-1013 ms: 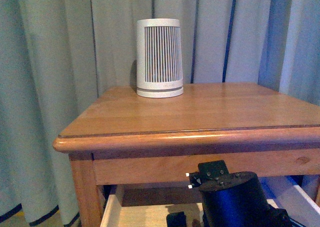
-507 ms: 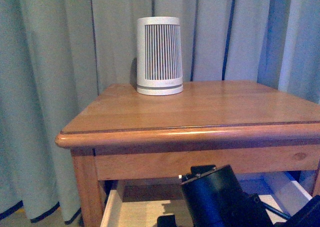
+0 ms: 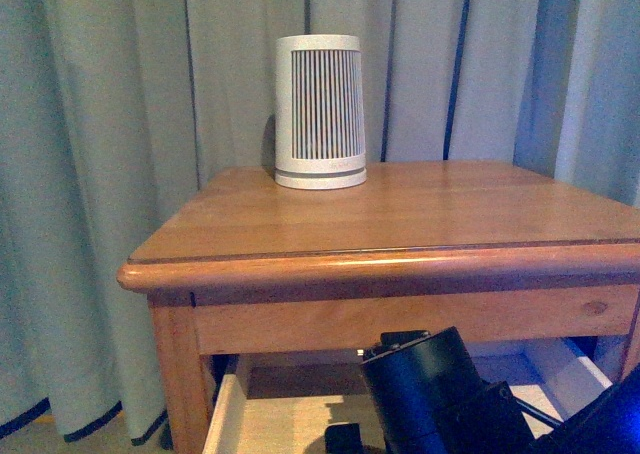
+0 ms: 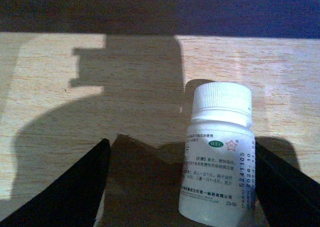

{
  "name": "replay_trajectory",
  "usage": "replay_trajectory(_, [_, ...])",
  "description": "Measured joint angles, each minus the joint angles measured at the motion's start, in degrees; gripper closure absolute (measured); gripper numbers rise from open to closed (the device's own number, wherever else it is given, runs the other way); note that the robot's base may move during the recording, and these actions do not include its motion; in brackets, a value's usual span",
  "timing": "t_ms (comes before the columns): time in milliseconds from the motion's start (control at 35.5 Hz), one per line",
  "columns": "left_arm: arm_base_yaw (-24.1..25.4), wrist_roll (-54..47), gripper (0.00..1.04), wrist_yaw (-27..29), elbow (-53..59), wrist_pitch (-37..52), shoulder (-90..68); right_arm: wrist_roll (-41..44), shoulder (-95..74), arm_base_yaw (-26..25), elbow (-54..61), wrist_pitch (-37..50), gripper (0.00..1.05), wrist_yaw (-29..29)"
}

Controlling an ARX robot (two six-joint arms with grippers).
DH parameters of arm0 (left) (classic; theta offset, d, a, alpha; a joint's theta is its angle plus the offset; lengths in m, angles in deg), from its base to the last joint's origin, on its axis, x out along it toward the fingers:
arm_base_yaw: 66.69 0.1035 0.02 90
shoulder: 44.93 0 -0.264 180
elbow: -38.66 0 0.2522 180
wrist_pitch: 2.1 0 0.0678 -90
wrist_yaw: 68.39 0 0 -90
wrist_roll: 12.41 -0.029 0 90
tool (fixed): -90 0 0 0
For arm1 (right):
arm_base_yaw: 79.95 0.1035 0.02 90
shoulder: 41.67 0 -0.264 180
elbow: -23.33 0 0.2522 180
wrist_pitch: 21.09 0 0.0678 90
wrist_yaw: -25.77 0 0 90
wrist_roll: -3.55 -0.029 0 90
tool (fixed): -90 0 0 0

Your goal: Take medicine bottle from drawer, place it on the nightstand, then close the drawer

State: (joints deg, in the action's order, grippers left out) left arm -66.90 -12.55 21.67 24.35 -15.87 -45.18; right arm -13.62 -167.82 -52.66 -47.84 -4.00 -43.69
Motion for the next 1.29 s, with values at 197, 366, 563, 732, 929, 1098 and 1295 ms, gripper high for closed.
replay_trajectory(197, [0.0, 0.0, 0.07, 0.0, 0.0, 0.0, 0.0, 1.38, -0.48, -0.22, 0.57, 3.13, 0.56, 0.33])
replay_trajectory(366, [0.0, 0.0, 0.07, 0.0, 0.0, 0.0, 0.0, 1.95, -0.52, -0.26, 1.07, 4.79, 0.74, 0.46])
replay_trajectory(563, [0.0, 0.0, 0.07, 0.0, 0.0, 0.0, 0.0, 5.14, 0.42, -0.24, 2.51, 8.96, 0.76, 2.47])
replay_trajectory(732, [0.0, 0.0, 0.07, 0.0, 0.0, 0.0, 0.0, 9.11, 2.03, -0.9, 4.24, 11.19, 0.76, 4.83])
replay_trajectory(929, [0.0, 0.0, 0.07, 0.0, 0.0, 0.0, 0.0, 5.29, 9.4, -2.01, 8.55, 0.98, 0.76, 5.29])
replay_trajectory(1098, [0.0, 0.0, 0.07, 0.0, 0.0, 0.0, 0.0, -0.2, 18.08, -2.25, 12.26, -4.63, 0.76, 4.92])
replay_trajectory(1295, [0.0, 0.0, 0.07, 0.0, 0.0, 0.0, 0.0, -7.43, 34.8, -2.25, 18.29, -17.81, 0.76, 2.71])
